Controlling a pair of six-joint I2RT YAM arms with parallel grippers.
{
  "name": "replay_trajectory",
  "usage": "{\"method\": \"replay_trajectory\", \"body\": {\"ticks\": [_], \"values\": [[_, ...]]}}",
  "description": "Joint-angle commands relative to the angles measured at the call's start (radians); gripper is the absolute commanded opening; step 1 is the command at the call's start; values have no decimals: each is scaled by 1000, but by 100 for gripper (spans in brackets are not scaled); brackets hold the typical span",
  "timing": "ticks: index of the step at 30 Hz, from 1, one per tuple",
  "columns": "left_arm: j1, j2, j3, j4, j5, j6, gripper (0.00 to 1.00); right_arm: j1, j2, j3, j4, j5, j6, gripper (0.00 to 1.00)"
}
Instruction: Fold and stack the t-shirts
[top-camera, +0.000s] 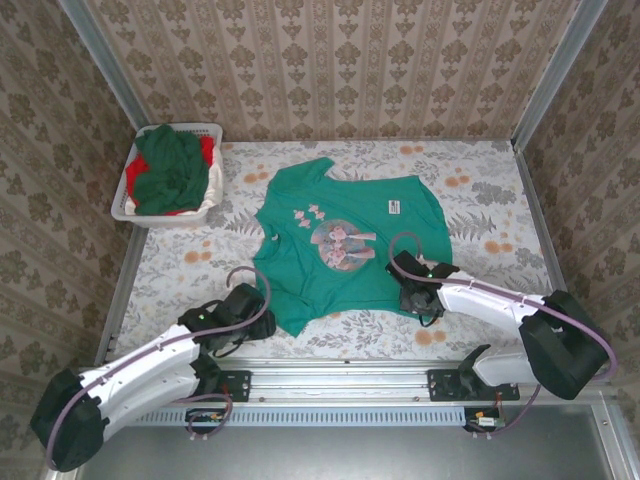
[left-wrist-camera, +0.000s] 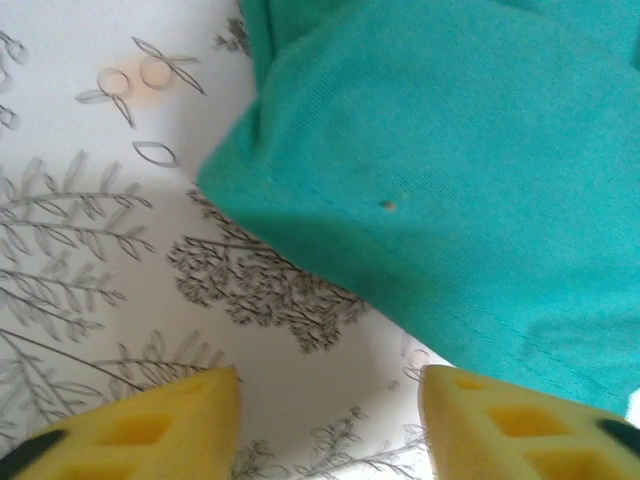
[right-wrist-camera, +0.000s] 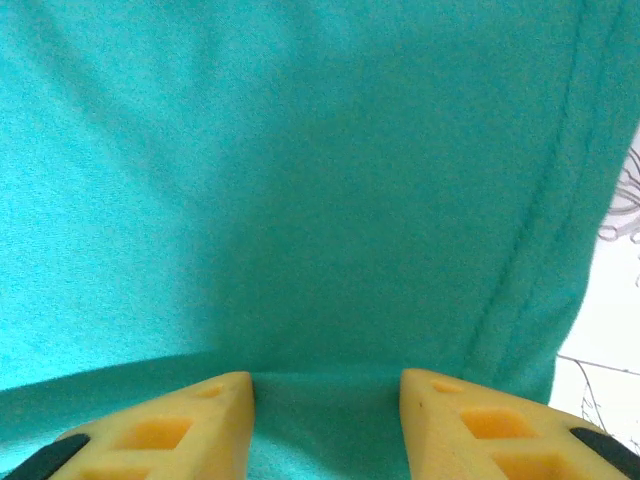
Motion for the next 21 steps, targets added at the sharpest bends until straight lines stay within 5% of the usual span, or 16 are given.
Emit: {"method": "replay_trajectory", "body": {"ticks": [1,5,7,15,21], "values": [[-6,19,45,-56,-131,-33,73,-14,17,37,38,25,-37,45],[5,22,95,-106,-231,-22,77,-28,72,109,40,9,-101,45],[34,31,83,-73,-218,-6,71,-28,120,137,38,-4,-122,45],[58,22,70,-54,-102,2,25,-55,160,136,65,-25,-136,45],[9,-128,130,-176,-48,-20,2,-76,138,114,68,-17,-137,45]]}}
